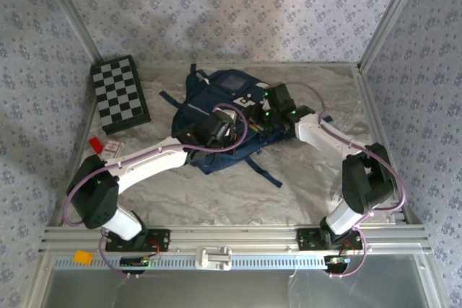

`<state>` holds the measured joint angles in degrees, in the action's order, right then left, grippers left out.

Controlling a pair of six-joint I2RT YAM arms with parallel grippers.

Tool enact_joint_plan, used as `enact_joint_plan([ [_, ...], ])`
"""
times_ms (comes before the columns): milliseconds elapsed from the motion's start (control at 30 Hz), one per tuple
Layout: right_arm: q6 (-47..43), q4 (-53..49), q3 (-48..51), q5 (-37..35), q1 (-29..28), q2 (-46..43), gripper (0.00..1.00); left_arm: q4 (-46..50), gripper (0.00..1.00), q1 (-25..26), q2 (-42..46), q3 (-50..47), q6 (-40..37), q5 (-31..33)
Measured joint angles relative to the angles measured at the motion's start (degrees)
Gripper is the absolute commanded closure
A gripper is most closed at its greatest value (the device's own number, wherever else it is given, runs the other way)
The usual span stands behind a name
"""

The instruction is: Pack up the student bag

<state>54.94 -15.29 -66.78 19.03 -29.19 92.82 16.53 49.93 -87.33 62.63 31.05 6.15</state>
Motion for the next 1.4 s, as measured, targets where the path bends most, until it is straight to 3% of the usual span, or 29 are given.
enact_joint_plan([
  [33,0.92,0.42,0.17,0.07,-0.70,0.90,0.59,0.00,1.00,-0.04,0.00,0.00,0.00,0.02],
  [100,2.47,1.64,0.09,0.26,-1.62,3.32,0.79,0.37,1.00,-0.11,0.00,-0.24,-0.11,0.04],
  [233,4.96,2.62,0.02,0.92,-1.75,4.90,1.00,2.23,1.00,-0.70,-0.13,-0.55,-1.05,-0.15],
  [433,0.85,-1.29,-2.08,2.49,0.13,4.74,1.00,4.20,1.00,-2.14,2.32,-2.47,-3.02,1.38],
  [567,-4.90,-5.42,-3.50,5.31,3.74,4.74,1.00,4.79,1.00,-7.34,5.86,-4.48,-4.96,2.84],
  [700,-11.08,-11.26,-7.96,7.23,6.64,5.77,1.00,2.58,1.00,-12.50,6.93,-6.38,-7.43,0.61],
  [800,-15.04,-15.26,-12.13,6.47,7.48,7.54,1.00,0.39,1.00,-12.26,6.93,-7.91,-8.13,-1.95],
  [900,-17.20,-17.97,-15.93,5.99,9.07,10.14,0.89,-1.73,1.00,-8.83,5.97,-8.46,-7.87,-2.71],
  [1033,-19.19,-20.35,-22.75,2.80,11.32,14.91,0.59,-2.27,1.00,-2.08,-0.22,-3.98,-6.97,-2.16],
  [1133,-19.56,-19.15,-22.14,1.07,11.96,13.64,0.47,-2.67,1.00,0.63,-3.93,-0.33,-6.56,-3.04],
  [1333,-15.30,-15.02,-7.54,1.81,11.93,2.60,0.42,-2.69,1.00,0.35,-4.57,1.49,-6.58,-3.23],
  [1400,-13.16,-13.42,-3.98,2.95,11.72,0.63,0.50,-2.67,1.00,0.13,-4.57,1.49,-6.58,-3.37],
])
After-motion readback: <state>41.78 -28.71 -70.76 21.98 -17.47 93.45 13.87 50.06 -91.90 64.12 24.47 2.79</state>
